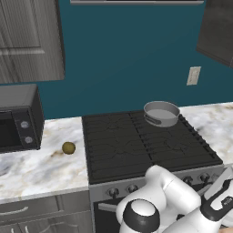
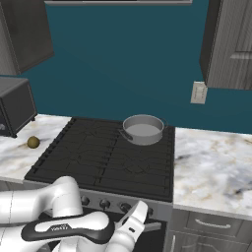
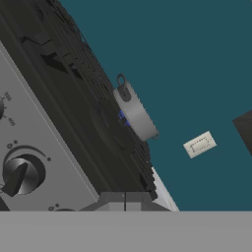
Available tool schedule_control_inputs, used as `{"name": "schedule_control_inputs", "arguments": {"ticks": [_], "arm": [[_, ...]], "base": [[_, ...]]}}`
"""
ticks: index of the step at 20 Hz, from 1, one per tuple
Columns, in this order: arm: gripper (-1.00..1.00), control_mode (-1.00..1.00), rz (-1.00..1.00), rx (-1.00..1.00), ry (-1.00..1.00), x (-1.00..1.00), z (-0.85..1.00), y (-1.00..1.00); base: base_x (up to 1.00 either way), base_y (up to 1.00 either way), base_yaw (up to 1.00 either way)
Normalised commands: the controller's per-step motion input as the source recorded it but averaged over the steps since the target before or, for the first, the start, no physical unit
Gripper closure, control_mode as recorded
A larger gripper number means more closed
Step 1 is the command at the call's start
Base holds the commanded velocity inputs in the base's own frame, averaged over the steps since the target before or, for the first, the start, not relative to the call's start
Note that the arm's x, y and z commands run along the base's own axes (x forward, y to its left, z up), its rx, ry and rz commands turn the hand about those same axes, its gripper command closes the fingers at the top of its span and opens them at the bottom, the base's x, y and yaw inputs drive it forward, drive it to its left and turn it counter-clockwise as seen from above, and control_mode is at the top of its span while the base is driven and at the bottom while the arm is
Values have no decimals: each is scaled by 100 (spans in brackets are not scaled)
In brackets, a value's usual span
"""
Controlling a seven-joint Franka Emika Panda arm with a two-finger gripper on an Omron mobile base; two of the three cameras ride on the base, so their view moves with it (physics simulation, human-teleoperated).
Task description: Turn on the burner for the pot on the stove. Wait thirty seconds for the pot to heat up. Then add the potato to the pot.
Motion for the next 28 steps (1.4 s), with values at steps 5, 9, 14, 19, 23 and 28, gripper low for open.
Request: {"name": "schedule_control_inputs", "arguments": {"ticks": [5, 9, 14, 19, 23, 28], "arm": [[100, -100, 0, 0, 0, 0, 0, 0], [100, -100, 0, 0, 0, 0, 0, 0], [100, -100, 0, 0, 0, 0, 0, 0], [100, -100, 0, 0, 0, 0, 0, 0], [100, -100, 0, 0, 0, 0, 0, 0], [100, -100, 0, 0, 0, 0, 0, 0]], "base": [[0, 0, 0], [0, 0, 0], [0, 0, 0], [0, 0, 0], [0, 0, 0], [0, 0, 0]]}}
